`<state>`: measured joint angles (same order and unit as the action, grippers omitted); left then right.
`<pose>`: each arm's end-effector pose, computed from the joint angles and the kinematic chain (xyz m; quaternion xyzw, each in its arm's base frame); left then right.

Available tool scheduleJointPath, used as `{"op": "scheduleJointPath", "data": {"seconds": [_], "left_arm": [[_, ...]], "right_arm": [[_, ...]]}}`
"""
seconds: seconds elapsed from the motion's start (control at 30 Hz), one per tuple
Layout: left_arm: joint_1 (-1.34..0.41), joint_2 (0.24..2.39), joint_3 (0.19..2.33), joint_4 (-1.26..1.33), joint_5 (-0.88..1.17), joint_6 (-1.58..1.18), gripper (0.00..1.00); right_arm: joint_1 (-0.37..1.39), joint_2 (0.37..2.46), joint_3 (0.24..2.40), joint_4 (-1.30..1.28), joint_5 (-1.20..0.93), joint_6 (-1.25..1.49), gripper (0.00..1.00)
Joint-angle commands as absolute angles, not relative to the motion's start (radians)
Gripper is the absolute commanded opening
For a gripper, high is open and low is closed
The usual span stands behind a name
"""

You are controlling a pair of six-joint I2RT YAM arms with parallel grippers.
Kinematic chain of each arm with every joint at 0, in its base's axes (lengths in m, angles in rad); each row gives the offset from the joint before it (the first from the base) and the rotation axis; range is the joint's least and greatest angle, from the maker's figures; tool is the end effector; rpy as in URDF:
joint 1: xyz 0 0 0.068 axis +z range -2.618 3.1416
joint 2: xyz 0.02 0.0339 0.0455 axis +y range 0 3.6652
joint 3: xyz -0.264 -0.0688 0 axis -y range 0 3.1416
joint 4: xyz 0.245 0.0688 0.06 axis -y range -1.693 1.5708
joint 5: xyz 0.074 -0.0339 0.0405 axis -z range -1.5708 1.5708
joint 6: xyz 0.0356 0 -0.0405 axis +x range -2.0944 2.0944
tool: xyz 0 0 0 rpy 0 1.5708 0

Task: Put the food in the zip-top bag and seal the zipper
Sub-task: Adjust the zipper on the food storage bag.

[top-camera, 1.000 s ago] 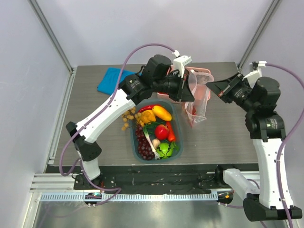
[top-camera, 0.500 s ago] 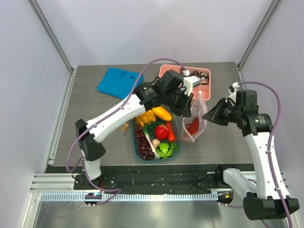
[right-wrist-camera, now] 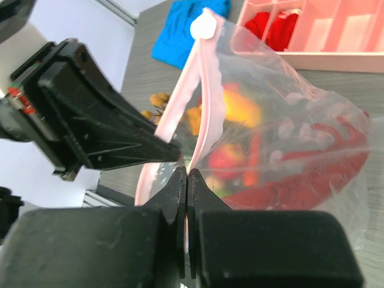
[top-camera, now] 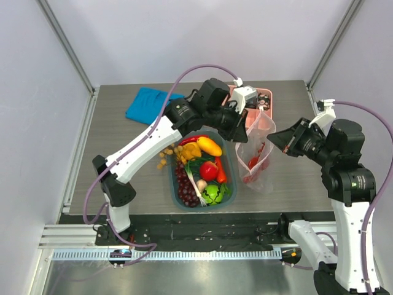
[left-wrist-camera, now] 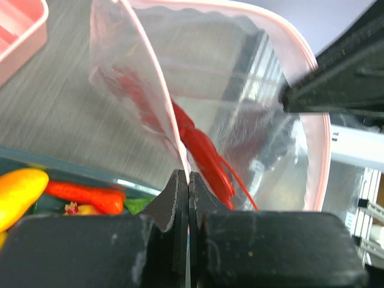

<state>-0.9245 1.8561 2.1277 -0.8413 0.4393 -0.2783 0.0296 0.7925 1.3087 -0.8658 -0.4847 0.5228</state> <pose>0.2310 -0.3314 0.4331 0.3710 0.7787 -0.4226 0.2780 0.1167 0.0200 0.4385 0.0607 0.8049 0.3410 0.4819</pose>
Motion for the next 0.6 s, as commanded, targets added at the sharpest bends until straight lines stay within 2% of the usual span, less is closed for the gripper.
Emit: {"op": "scheduleJointPath", "data": {"seconds": [0.0,0.13,0.23,0.4,0.57], "left_arm": [[-0.916,1.821,2.109,-0.904,0.465,-0.239,0.00],[-0.867,1.793,1.972,-0.862,0.529,-0.285,0.00],[-0.824,1.792,1.947,-0.816,0.618,-0.296,0.11],[-0.769,1.760,1.921,-0.786,0.655,-0.302,0.44],[-0.642,1.599,1.680,-0.649,0.673,-0.249,0.76]], "right_arm": [[0.028,0.818,1.307,-0.894,-0.420,0.479,0.01],[0.028,0.802,1.284,-0.901,-0.419,0.476,0.01],[0.028,0.782,1.241,-0.868,-0.440,0.494,0.01],[0.028,0.765,1.213,-0.844,-0.445,0.511,0.01],[0.026,0.767,1.218,-0.821,-0.445,0.529,0.01]]}}
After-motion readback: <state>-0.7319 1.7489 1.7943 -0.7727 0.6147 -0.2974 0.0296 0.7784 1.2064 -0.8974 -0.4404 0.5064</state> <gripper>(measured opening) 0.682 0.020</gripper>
